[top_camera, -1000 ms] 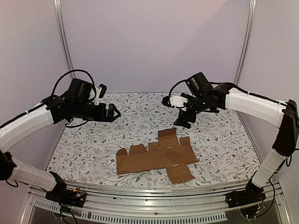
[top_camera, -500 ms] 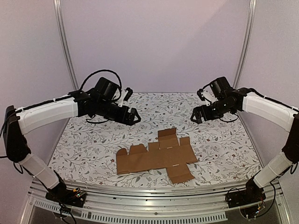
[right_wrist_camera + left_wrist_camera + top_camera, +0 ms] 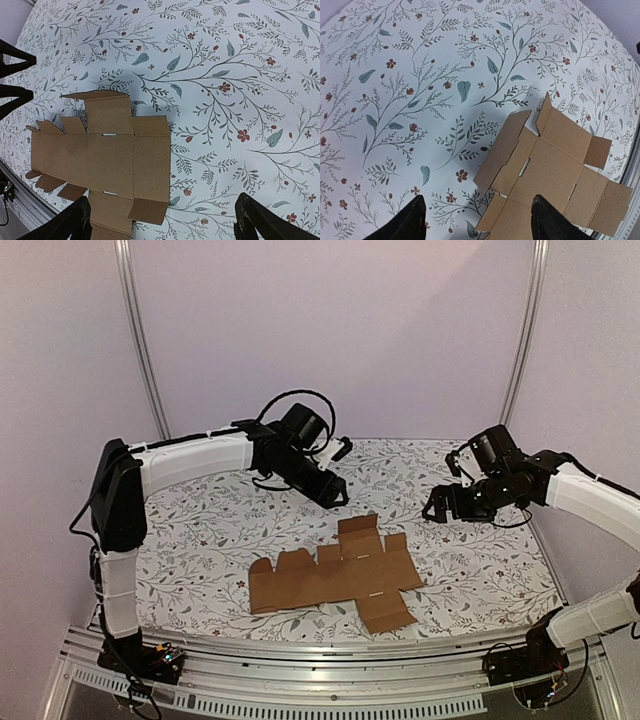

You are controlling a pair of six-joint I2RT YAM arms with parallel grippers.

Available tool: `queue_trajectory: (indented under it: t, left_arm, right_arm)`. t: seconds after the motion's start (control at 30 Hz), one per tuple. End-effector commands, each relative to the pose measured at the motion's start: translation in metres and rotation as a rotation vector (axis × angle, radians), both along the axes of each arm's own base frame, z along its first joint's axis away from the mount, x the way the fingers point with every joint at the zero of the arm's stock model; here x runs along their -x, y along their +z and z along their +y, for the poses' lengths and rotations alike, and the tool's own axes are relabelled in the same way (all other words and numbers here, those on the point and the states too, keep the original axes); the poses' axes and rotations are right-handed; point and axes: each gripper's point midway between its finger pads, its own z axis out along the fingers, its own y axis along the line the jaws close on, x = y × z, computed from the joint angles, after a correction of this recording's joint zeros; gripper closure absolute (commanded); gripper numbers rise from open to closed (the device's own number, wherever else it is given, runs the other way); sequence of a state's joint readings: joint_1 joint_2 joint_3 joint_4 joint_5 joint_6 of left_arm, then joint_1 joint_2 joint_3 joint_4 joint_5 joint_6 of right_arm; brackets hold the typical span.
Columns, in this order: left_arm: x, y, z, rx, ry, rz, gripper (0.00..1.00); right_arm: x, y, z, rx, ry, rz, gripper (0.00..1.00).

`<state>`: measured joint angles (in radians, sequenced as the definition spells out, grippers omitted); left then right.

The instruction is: Fold the paper box

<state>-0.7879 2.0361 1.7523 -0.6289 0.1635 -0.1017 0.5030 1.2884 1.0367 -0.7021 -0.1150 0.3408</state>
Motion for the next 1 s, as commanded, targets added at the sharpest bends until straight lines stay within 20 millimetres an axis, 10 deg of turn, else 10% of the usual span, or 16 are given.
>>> queue_trajectory:
  t: [0.0, 0.57, 0.97]
  left_arm:
    - [0.022, -0.026, -0.024, -0.087, -0.151, 0.054, 0.30]
    - [0.007, -0.078, -0.045, -0.272, -0.191, 0.011, 0.55]
    - [0.001, -0.084, -0.055, -0.284, -0.180, -0.034, 0.97]
  right_arm:
    - [0.006, 0.005, -0.011, -0.012, -0.069, -0.016, 0.01]
    - [0.012, 0.014, -0.016, -0.035, -0.085, -0.045, 0.01]
    - [0.014, 0.013, -0.017, -0.042, -0.093, -0.045, 0.01]
